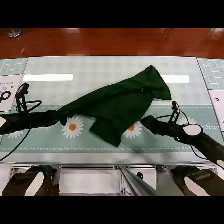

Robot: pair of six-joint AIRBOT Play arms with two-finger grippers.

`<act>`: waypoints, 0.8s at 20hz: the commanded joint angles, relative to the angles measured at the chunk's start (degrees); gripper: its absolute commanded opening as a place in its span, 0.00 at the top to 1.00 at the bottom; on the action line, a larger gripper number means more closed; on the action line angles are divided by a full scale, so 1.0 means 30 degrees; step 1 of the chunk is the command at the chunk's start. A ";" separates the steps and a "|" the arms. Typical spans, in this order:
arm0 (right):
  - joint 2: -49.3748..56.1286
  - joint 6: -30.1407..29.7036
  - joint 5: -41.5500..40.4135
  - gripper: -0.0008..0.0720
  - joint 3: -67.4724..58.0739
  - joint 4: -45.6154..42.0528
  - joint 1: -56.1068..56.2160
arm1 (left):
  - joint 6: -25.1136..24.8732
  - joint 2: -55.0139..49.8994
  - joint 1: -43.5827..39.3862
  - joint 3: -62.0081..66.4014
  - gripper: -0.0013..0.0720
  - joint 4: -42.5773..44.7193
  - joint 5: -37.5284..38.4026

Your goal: Fold the shirts.

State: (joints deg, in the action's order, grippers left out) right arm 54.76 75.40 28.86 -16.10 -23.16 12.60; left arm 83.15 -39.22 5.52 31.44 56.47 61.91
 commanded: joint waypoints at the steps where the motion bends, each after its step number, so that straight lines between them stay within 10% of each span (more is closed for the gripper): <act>1: 0.1916 -0.0168 -0.1552 0.31 -0.1989 0.0270 0.1115 | 0.0000 -0.0015 0.0015 -0.0007 0.95 -0.0007 0.0000; 16: 0.4313 -0.1078 0.2601 0.33 -0.3381 0.0073 0.1115 | 0.0000 -0.0022 0.0015 -0.0007 0.95 -0.0007 -0.0153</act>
State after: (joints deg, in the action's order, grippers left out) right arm 67.57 73.12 34.39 -26.11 -22.94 15.92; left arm 83.15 -39.29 5.52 31.46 56.45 61.52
